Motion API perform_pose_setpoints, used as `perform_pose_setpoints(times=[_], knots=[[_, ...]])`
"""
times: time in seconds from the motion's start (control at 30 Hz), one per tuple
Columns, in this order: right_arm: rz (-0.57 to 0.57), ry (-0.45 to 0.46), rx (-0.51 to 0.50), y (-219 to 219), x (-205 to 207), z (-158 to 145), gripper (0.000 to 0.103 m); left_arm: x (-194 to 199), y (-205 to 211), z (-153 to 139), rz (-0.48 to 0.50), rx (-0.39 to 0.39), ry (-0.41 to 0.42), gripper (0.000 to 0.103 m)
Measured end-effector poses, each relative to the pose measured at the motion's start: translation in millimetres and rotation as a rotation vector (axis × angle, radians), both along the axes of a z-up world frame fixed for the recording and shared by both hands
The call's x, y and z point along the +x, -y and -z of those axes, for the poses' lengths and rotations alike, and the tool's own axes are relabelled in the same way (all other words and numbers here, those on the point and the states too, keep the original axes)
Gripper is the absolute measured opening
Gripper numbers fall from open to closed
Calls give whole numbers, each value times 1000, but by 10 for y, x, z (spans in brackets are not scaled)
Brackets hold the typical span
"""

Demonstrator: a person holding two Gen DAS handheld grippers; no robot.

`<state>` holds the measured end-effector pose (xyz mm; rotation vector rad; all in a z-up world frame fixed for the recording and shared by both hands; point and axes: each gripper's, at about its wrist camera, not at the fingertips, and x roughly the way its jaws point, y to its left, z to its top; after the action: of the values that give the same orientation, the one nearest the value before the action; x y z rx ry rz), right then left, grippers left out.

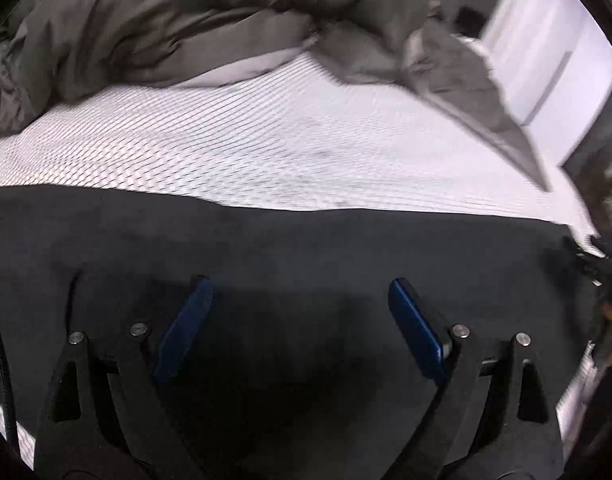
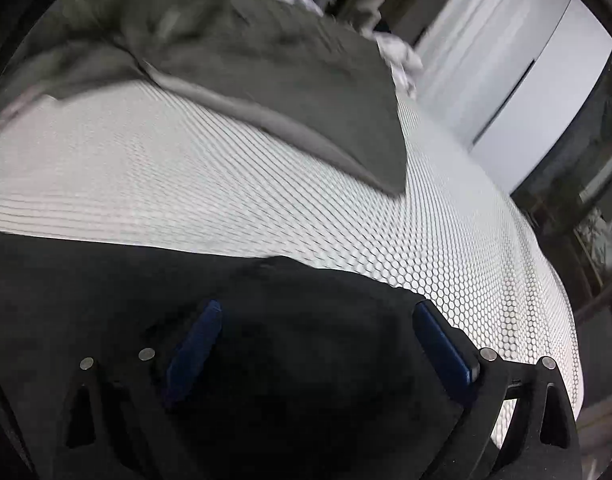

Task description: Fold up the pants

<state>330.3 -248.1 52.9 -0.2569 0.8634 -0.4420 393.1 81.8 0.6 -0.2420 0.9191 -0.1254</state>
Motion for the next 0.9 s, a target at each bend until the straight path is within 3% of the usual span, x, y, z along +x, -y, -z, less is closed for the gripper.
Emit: perform_pose_setpoints(times=[0.1,0.17,0.3,0.4,0.5,0.57,0.7,0.8,0.9], knots=[[-156,-9,185,-480,-425,-14,98,-280,321,-80,98,6,28,89],[-237,-41,239,-713,-643,123,98,-415,511,-24,147,11,10,89],[-344,-148,183,-1052,-849,532,98,-651,814,259,285,107,-91,89],[-279,-126,190,-776,-974,587,98,-859,583,257,252,141,-66,89],[-76,-88,10,-277,-1062,503,98,-1043,149,247,140,176,-64,89],[-2,-80,-29,-36,-1123,501,98,-1161,-115,257,70,188,-58,89],[18,-45,83,161,-1194,460,98,-1405,-531,152,-52,109,-23,88],[-13,46,206,218,-1360,266,98,-1583,-886,73,-166,-50,1,88],[-21,112,339,307,-1498,104,98,-1605,-1206,91,-237,-198,-29,84]])
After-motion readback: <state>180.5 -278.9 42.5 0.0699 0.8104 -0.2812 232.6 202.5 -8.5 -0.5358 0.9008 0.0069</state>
